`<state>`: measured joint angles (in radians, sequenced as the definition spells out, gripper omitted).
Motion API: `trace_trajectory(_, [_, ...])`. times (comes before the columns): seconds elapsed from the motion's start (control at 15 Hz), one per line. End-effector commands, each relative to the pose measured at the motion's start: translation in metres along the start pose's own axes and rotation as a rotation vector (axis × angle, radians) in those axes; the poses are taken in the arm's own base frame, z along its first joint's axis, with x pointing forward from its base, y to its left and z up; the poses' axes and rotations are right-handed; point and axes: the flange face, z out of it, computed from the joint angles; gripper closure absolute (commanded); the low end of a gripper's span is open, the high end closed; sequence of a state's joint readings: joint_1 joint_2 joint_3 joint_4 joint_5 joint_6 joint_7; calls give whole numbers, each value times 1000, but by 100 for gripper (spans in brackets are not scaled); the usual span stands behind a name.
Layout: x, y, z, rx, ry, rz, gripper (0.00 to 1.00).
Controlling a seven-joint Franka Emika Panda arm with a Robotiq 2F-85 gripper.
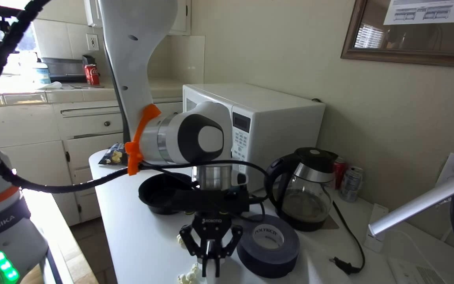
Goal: Use the white brush to sweep the white particles to the left
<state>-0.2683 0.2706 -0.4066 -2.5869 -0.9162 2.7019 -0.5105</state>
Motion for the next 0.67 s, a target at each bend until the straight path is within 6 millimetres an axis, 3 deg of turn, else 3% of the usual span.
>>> trace_trajectory(0.0, [-5,-48,5,73,3,-57,94])
trace_trajectory(0.33, [-14,-81,-4,92,44,-96,94])
trace_trajectory(0.4, [-7,-61,0,83,54,-79,94])
trace_trajectory(0.6, [-10,-49,-16,29,118,1,94])
